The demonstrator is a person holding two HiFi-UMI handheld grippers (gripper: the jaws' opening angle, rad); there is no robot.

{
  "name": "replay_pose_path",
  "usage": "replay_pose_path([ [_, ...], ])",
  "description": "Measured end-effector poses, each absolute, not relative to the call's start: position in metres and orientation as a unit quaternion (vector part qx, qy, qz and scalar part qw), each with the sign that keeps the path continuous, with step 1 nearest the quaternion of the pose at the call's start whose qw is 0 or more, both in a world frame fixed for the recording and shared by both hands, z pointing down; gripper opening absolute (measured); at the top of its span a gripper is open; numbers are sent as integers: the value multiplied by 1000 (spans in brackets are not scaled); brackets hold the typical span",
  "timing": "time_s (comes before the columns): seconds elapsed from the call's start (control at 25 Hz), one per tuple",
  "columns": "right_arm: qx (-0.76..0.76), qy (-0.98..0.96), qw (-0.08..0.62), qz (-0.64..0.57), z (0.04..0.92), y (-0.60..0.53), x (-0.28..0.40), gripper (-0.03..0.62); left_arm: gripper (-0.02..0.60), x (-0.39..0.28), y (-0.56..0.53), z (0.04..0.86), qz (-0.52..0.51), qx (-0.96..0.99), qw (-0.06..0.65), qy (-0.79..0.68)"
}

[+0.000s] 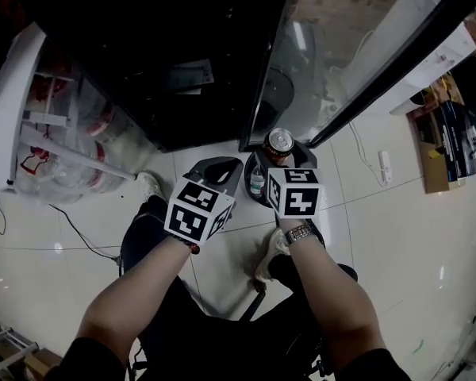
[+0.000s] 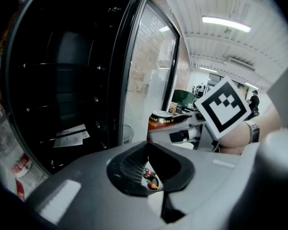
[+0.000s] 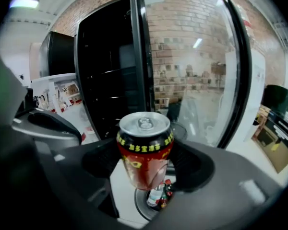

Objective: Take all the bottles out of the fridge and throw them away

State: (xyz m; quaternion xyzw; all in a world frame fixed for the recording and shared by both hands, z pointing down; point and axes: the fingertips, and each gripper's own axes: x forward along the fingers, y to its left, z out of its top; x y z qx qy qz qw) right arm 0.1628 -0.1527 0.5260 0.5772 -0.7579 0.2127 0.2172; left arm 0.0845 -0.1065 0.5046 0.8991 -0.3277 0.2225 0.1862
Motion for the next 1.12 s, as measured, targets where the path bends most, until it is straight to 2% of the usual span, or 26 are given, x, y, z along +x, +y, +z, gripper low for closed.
replay_pose_path([
  [0.64, 576, -705, 262, 322, 639, -99, 215, 327, 4, 130, -76, 574, 265, 893, 224, -286],
  [1.12, 599, -700, 236, 309, 628, -110, 231, 296, 5, 129, -80, 575, 266, 892, 226, -288],
])
